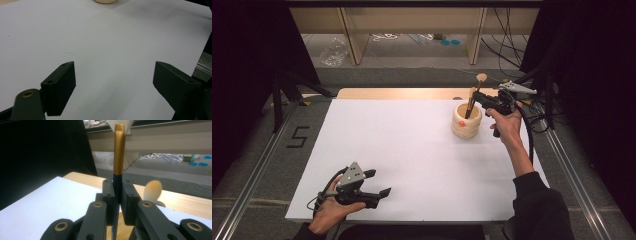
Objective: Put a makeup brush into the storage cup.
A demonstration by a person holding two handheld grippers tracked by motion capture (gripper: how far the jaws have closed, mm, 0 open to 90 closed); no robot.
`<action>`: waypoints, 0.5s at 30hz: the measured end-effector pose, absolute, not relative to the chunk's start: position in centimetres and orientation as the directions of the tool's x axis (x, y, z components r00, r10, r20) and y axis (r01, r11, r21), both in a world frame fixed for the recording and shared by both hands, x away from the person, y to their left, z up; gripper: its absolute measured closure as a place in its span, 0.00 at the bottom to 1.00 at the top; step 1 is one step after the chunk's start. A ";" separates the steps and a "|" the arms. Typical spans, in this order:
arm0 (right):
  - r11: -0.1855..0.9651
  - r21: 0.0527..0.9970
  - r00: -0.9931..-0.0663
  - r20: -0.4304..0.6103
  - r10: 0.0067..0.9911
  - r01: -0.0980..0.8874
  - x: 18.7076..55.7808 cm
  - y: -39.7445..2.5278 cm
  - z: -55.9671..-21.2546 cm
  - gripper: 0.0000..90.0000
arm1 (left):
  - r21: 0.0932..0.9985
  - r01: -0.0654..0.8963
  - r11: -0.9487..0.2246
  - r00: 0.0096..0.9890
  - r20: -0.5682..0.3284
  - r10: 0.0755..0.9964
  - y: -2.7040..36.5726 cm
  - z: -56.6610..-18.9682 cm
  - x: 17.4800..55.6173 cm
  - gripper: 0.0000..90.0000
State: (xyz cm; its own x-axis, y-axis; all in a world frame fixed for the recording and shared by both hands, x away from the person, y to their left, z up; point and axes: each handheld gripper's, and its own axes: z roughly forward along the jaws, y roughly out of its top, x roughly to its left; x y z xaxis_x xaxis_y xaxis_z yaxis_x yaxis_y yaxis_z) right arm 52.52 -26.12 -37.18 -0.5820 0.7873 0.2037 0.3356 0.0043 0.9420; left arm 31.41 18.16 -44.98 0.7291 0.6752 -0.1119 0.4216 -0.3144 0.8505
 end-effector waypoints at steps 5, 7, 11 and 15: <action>0.000 0.943 -0.572 0.202 0.795 0.333 52.8 -26.1 -37.5 0.92 | 0.848 0.425 -0.318 0.726 -0.109 0.678 18.1 -45.0 31.4 0.20; 0.008 0.945 -0.573 0.191 0.797 0.326 53.0 -26.0 -37.8 0.92 | 0.848 0.425 -0.317 0.725 -0.110 0.680 18.1 -45.0 31.4 0.20; 0.022 0.940 -0.569 0.187 0.801 0.340 53.3 -25.9 -38.1 0.92 | 0.847 0.425 -0.319 0.727 -0.109 0.678 18.1 -45.0 31.4 0.20; 0.027 0.940 -0.560 0.180 0.809 0.341 53.4 -25.8 -38.4 0.92 | 0.849 0.408 -0.335 0.739 -0.091 0.668 18.2 -45.0 31.5 0.20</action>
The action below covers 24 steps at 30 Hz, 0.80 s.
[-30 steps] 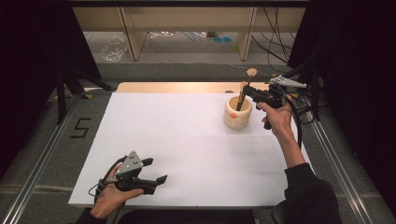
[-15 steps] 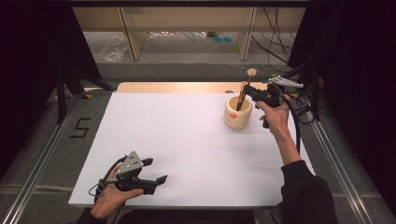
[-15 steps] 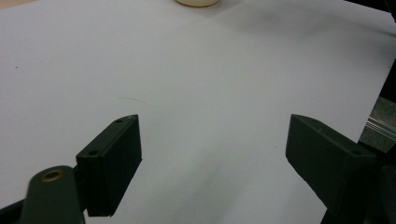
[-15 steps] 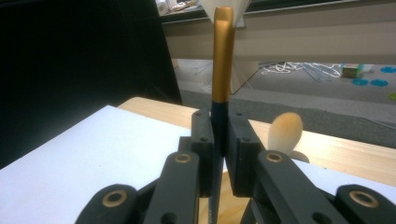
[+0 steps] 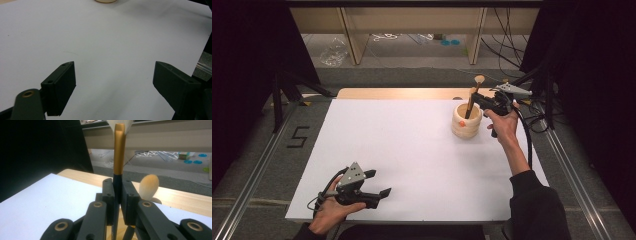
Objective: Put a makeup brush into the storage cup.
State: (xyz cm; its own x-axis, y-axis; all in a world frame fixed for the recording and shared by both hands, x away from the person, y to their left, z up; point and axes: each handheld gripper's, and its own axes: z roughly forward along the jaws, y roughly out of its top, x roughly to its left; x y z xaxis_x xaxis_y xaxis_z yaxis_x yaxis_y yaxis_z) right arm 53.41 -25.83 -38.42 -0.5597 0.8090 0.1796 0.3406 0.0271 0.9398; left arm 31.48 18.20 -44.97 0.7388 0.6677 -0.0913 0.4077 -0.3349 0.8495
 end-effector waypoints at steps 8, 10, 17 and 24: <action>0.021 0.942 -0.560 0.182 0.809 0.336 53.7 -25.7 -39.0 0.92 | 0.848 0.418 -0.326 0.737 -0.107 0.667 18.0 -45.1 31.4 0.20; 0.031 0.937 -0.557 0.180 0.811 0.348 53.7 -25.7 -39.1 0.92 | 0.848 0.417 -0.328 0.738 -0.105 0.667 18.1 -45.1 31.4 0.20; 0.044 0.931 -0.553 0.176 0.814 0.362 53.9 -25.5 -39.7 0.92 | 0.848 0.420 -0.323 0.736 -0.110 0.668 18.0 -45.1 31.4 0.20; 0.040 0.924 -0.548 0.190 0.814 0.381 54.0 -25.3 -40.0 0.92 | 0.848 0.421 -0.323 0.736 -0.110 0.668 18.0 -45.1 31.4 0.20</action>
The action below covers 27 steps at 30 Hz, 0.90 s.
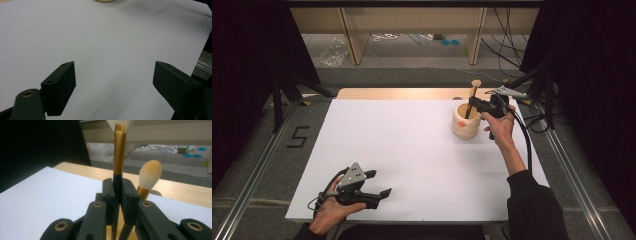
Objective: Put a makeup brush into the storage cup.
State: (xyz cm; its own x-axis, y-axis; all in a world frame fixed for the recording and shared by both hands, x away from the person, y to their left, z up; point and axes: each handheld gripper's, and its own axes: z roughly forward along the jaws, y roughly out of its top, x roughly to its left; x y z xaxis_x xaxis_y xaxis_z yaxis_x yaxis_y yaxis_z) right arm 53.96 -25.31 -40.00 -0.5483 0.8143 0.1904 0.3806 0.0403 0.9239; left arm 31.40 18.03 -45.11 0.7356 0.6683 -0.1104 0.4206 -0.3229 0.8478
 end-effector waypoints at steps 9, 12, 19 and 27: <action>0.048 0.923 -0.549 0.184 0.816 0.381 54.1 -25.3 -40.4 0.92 | 0.848 0.420 -0.323 0.736 -0.110 0.668 18.0 -45.1 31.4 0.20; 0.047 0.923 -0.549 0.186 0.814 0.383 54.1 -25.2 -40.6 0.92 | 0.848 0.420 -0.322 0.736 -0.111 0.668 18.0 -45.1 31.4 0.20; 0.023 0.919 -0.541 0.212 0.814 0.394 54.2 -25.4 -41.3 0.92 | 0.847 0.419 -0.327 0.738 -0.108 0.666 18.1 -45.1 31.4 0.20; 0.042 0.909 -0.531 0.204 0.822 0.414 54.1 -25.3 -41.4 0.86 | 0.850 0.416 -0.323 0.735 -0.106 0.670 18.1 -45.1 31.4 0.20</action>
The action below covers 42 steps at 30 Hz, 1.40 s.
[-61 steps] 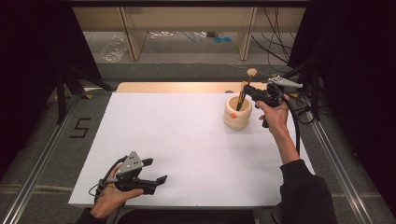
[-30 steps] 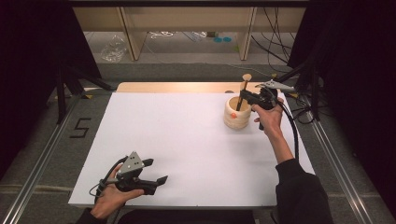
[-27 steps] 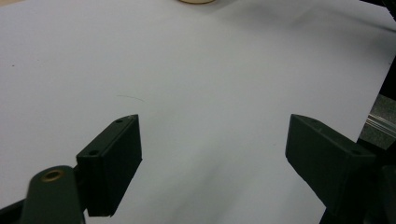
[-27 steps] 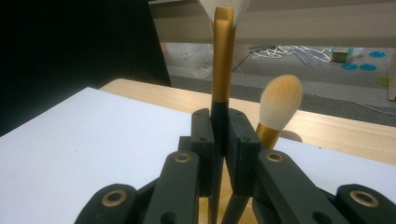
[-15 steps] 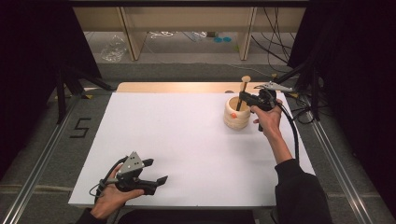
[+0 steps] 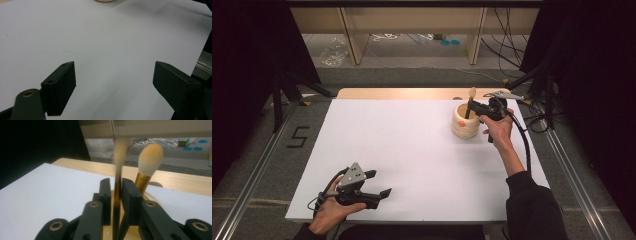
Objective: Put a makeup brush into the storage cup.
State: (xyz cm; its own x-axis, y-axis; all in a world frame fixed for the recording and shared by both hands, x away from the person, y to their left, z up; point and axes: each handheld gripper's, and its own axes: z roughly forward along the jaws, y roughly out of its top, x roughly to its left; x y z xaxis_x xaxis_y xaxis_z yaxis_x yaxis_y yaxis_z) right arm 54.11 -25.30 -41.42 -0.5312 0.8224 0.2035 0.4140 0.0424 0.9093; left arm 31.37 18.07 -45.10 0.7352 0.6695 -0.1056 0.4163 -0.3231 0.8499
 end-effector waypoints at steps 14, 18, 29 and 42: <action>0.036 0.915 -0.493 0.183 0.850 0.402 53.0 -25.3 -40.2 0.51 | 0.852 0.411 -0.323 0.735 -0.100 0.671 18.3 -45.1 31.5 0.21; 0.041 0.920 -0.480 0.165 0.862 0.390 52.4 -25.5 -39.6 0.45 | 0.847 0.421 -0.325 0.727 -0.102 0.679 18.3 -45.1 31.5 0.21; 0.065 0.934 -0.494 0.127 0.860 0.352 50.8 -24.6 -38.4 0.40 | 0.847 0.407 -0.343 0.739 -0.085 0.668 18.3 -45.1 31.5 0.20; 0.070 0.929 -0.522 0.141 0.841 0.364 48.7 -23.6 -37.8 0.37 | 0.849 0.417 -0.323 0.723 -0.095 0.685 18.4 -45.0 31.5 0.21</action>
